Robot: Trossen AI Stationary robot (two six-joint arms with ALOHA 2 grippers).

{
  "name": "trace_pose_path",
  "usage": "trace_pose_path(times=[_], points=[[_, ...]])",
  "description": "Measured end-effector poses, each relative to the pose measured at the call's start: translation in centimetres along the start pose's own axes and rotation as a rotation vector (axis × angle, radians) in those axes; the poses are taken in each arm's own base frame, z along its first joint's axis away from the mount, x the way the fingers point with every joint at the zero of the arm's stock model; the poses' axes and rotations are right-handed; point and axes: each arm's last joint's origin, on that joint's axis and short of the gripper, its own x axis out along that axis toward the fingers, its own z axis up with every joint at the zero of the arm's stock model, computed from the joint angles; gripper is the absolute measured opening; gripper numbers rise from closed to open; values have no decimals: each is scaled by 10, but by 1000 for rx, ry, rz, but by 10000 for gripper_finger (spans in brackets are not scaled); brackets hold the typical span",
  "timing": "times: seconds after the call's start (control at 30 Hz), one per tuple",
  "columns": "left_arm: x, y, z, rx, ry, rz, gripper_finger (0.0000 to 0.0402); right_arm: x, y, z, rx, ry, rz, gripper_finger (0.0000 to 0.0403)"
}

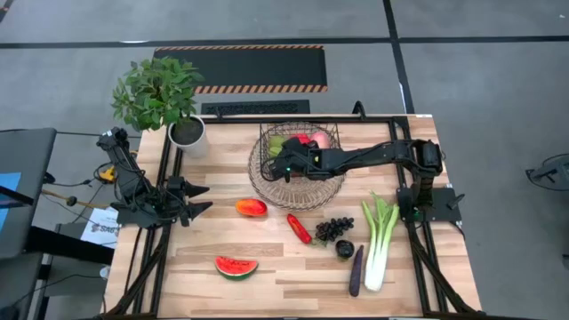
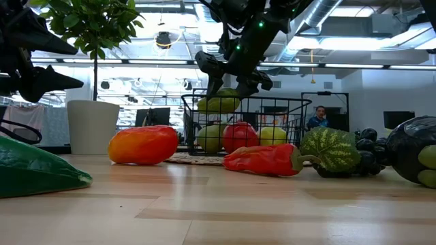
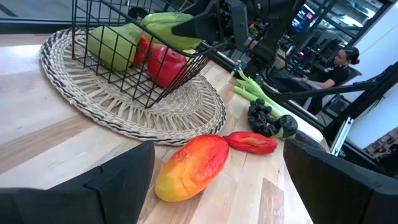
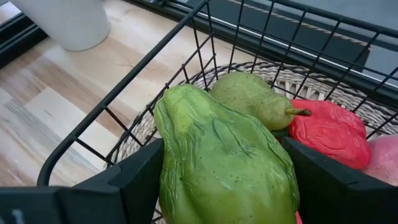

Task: Build produce basket
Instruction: Put the green chayote into the black wire basket

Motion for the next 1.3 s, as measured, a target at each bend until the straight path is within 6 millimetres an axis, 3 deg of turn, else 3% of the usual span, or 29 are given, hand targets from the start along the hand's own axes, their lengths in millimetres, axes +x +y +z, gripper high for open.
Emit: trace_pose_path(times=[0.4,0.57,0.73,0.87,1.07,1.3], points=[[0,0,0,0,0,0,341,-1,8,10,75,-79,84,302],[0,0,0,0,1,0,341,-8,6,25,-9,-89,149,302],[0,0,0,1,-1,1,341,-55,6,72,61,-162,354,302],[0,0,0,2,-10,6,341,-96,11,93,66,-193,599,302],[0,0,0,1,-16,10,341,-160,21,109,71,-290,1007,302],[0,0,1,1,-18,11,341,-214,40,104,60,-435,1312,302]])
